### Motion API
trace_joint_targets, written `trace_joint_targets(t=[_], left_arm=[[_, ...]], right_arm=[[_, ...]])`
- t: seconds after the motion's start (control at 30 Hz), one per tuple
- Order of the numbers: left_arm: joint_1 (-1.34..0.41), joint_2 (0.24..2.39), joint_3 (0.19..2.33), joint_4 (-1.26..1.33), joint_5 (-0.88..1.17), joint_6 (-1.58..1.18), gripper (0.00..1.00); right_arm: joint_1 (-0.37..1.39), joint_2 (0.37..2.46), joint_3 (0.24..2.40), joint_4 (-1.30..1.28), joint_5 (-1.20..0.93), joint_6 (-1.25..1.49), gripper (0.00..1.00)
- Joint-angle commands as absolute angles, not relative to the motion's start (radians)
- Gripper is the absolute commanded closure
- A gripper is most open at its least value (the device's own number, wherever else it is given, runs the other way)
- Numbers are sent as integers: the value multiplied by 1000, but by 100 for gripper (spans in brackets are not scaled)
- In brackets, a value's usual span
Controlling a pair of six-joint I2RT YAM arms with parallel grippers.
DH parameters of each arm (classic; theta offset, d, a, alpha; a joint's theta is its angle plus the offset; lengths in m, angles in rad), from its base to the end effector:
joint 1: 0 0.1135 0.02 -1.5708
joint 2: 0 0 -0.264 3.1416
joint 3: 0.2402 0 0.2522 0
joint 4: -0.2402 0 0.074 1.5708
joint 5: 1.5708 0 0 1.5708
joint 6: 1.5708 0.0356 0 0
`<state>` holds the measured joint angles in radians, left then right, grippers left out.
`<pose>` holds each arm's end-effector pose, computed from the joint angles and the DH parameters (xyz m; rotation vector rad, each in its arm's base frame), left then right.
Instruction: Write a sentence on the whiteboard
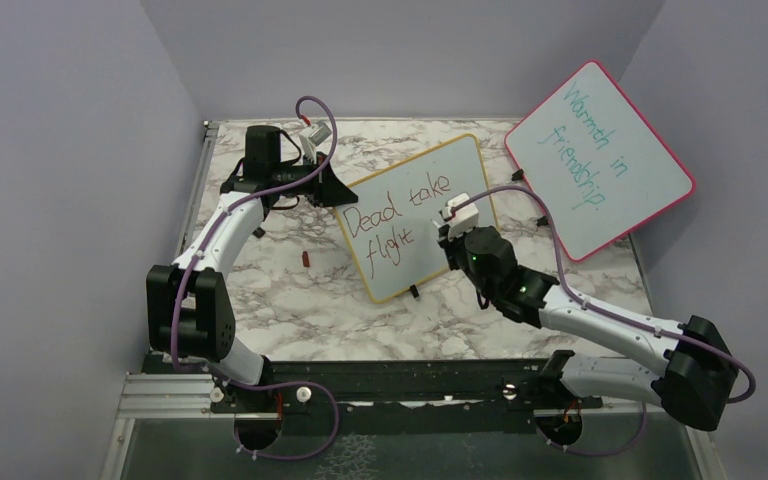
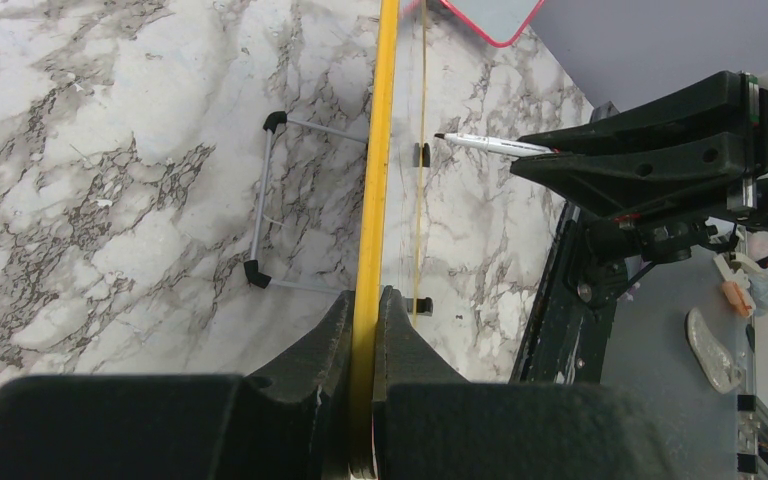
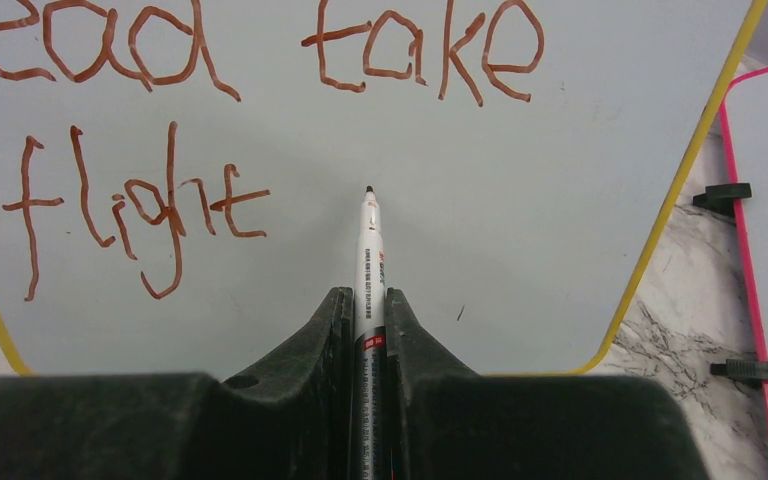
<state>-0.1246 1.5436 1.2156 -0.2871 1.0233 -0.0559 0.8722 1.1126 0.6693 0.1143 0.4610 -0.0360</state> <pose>0.3332 -0.0724 0.3019 0.6486 1.9747 -1.2093 0.1732 0.1816 0.2652 -0.5298 1.7899 0.1398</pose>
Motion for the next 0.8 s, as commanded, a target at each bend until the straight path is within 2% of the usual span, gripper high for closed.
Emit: trace_joint_targets(t=[0.0,0.77], left_arm=[[-106,1596,1195,-341,795,29,100],[-107,1597,1197,-340,795,31,100]], right_arm=[[858,1128,665,163,430,-43,100],[826,1171,655,140,409,-13,100]])
